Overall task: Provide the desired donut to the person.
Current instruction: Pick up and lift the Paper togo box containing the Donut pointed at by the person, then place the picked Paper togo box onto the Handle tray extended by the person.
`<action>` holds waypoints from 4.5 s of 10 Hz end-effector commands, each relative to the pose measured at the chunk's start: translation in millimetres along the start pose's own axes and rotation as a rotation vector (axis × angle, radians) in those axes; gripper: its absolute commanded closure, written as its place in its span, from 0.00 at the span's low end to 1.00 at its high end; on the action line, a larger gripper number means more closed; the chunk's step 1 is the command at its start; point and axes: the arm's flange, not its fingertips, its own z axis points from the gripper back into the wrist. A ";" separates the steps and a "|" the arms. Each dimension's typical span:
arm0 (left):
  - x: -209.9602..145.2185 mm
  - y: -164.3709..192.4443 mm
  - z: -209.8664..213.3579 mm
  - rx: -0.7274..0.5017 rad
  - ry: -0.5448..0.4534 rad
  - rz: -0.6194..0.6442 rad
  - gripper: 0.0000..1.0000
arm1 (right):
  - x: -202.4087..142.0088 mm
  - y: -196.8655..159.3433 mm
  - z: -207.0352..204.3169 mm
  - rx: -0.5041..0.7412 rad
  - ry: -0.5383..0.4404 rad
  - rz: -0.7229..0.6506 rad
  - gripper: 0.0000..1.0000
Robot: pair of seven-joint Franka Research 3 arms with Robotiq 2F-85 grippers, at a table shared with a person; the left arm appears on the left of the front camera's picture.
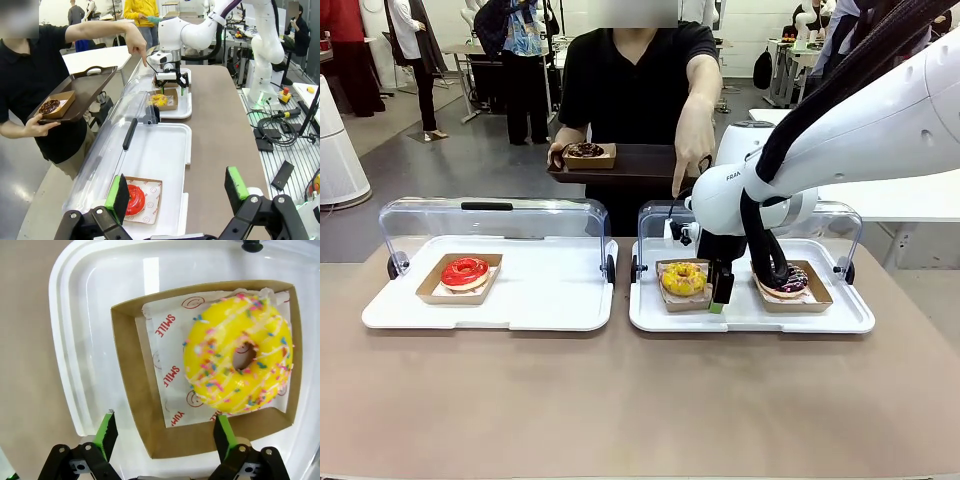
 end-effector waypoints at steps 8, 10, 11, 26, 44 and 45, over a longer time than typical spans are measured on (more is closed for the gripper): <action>0.9 -0.1 1.7 0.008 0.003 0.002 0.00 | -3.0 -7.3 -9.1 0.029 0.019 0.019 0.84; 0.9 -0.1 1.7 0.008 0.003 0.002 0.00 | -2.4 -6.6 -9.4 0.030 0.017 0.022 1.00; 0.9 -0.1 1.7 0.008 0.003 0.002 0.00 | -2.3 -6.5 -9.4 0.032 0.016 0.022 1.00; 0.9 -0.1 1.7 0.008 0.003 0.002 0.00 | 18.1 209.7 206.3 -0.015 0.007 -0.063 1.00; 0.9 -0.1 1.7 0.008 0.003 0.002 0.00 | 18.2 134.2 340.9 -0.226 -0.050 -0.078 1.00; 0.9 -0.1 1.7 0.008 0.003 0.002 0.00 | 18.2 134.2 340.9 -0.226 -0.050 -0.078 1.00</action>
